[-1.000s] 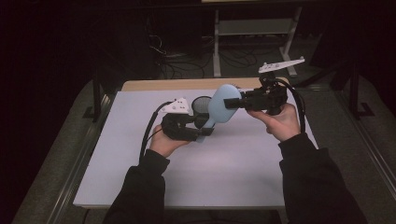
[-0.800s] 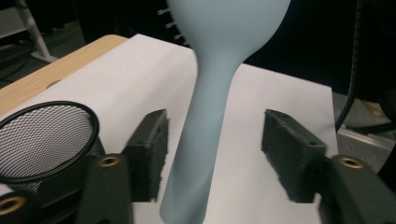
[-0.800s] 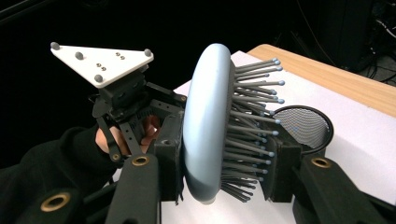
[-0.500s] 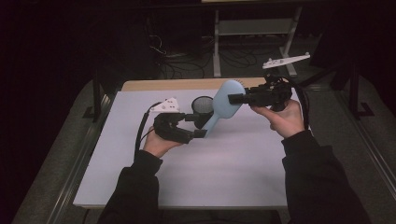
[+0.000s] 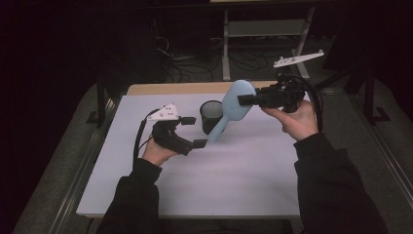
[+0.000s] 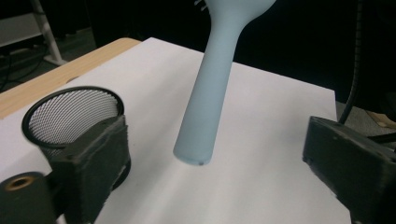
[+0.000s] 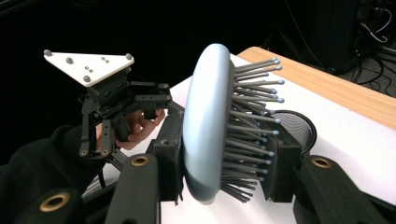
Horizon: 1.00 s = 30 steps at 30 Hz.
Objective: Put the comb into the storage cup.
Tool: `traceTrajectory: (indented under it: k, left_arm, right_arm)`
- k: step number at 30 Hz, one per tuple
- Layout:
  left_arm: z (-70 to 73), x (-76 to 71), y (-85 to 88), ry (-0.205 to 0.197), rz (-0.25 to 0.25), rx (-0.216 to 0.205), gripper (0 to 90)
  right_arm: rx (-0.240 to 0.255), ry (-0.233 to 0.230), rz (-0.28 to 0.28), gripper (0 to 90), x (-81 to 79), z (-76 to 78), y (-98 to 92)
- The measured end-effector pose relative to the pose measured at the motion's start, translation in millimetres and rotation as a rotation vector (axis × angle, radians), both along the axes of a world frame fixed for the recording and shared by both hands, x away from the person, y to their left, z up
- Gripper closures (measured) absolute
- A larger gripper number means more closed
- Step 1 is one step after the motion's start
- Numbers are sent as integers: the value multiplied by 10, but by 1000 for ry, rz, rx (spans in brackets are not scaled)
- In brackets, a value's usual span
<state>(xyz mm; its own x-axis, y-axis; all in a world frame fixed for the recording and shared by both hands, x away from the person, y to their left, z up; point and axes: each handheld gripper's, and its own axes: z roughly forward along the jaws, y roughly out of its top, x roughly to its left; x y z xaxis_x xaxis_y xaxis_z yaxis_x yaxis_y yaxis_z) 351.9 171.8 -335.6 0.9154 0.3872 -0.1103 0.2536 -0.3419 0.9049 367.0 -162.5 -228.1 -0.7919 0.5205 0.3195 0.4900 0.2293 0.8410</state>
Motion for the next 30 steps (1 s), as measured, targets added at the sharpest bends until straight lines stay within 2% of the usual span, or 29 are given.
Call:
traceTrajectory:
  k: [1, 5, 7, 10, 14, 23, 30]
  left_arm:
    - [-24, 0, 34, -5, 14, 12, 0]
    - [-57, -4, 93, -12, 33, 19, 0]
    - [-85, -16, 163, -29, 56, 10, 0]
    - [-98, -22, 207, -33, 65, 7, 0]
    - [-148, -49, 324, -59, 87, -17, 0]
    - [-244, -83, 526, -68, 123, -54, 0]
    - [-290, -103, 621, -73, 132, -45, 0]
  right_arm:
    - [-2, -2, 3, 560, 8, 15, 11]
    - [-6, -5, 4, 560, 22, 39, 31]
    - [-6, -8, 6, 560, 36, 68, 54]
    - [-11, -12, 10, 560, 48, 97, 81]
    - [-14, -17, 13, 560, 73, 142, 126]
    - [-35, -30, 21, 559, 129, 214, 227]
    - [-33, -27, 15, 559, 179, 225, 256]
